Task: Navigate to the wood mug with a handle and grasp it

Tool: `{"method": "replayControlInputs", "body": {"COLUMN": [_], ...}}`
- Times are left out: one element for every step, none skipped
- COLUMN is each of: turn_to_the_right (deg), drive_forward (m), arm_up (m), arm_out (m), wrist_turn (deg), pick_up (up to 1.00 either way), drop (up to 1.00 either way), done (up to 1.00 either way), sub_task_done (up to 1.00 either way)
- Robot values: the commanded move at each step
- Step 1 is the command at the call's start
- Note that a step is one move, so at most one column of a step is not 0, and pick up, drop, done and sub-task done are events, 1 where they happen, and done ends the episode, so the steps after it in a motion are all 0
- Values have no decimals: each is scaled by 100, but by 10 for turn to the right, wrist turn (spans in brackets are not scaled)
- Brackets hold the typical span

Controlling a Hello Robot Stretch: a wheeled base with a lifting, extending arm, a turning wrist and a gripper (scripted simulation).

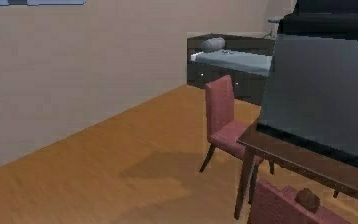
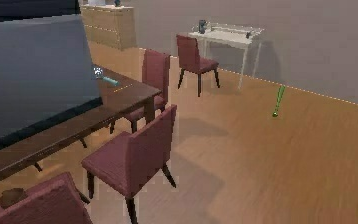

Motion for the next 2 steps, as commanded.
{"method": "replayControlInputs", "body": {"turn_to_the_right": [-450,-30], "drive_forward": [0,0], "arm_up": [0,0], "arm_out": [0,0], "wrist_turn": [0,0], "pick_up": [0,0], "drop": [0,0], "done": [0,0], "sub_task_done": [0,0]}}
